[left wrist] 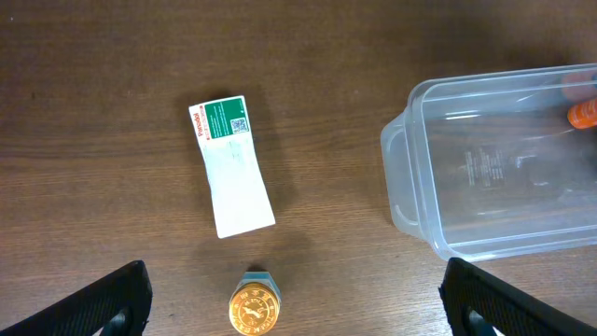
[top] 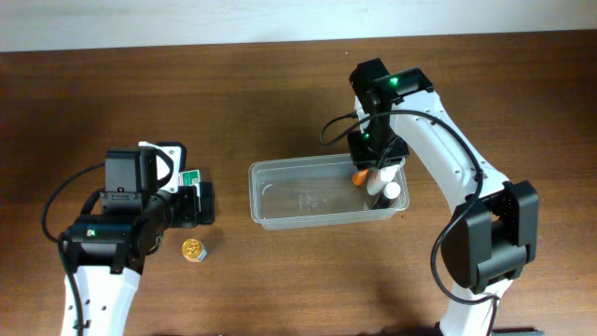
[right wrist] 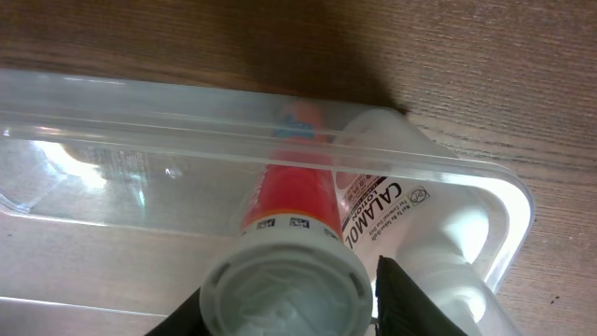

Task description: Pack container

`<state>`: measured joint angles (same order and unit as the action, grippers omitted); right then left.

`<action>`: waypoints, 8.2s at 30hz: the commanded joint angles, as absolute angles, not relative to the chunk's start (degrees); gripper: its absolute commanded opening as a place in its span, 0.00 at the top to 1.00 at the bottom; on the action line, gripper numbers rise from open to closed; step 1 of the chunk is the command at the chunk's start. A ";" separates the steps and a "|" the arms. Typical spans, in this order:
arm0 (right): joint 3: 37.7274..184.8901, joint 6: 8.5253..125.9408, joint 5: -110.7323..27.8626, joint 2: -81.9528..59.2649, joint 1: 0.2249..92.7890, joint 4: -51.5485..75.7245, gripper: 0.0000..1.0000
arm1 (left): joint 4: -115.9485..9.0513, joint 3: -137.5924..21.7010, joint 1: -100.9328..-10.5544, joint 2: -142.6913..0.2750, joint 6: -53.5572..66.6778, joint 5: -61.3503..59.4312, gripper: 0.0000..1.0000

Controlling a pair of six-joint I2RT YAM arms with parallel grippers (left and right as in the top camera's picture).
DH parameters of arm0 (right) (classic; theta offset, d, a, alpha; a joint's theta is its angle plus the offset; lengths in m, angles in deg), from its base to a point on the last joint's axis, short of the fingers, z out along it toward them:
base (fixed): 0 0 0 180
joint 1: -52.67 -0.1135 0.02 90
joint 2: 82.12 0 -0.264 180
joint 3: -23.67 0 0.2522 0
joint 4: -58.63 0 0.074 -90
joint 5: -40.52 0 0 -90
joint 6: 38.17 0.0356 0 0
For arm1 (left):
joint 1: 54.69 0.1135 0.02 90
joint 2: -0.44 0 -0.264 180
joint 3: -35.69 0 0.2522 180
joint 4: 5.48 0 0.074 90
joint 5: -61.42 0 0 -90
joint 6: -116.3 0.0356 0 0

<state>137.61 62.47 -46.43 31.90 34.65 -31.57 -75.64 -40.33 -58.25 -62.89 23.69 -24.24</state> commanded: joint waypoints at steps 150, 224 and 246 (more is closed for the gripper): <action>135.14 59.54 -44.29 6.74 63.57 -41.47 0.07 | -72.39 -24.55 -52.54 -90.85 6.16 -23.19 0.50; 135.14 53.97 -42.39 6.79 61.05 -35.31 0.06 | -83.38 -70.71 -70.70 -86.30 7.88 -39.58 0.01; 116.04 55.50 -49.42 -22.13 56.16 -19.46 0.03 | -76.96 -52.00 -63.86 -52.29 13.11 -39.14 0.01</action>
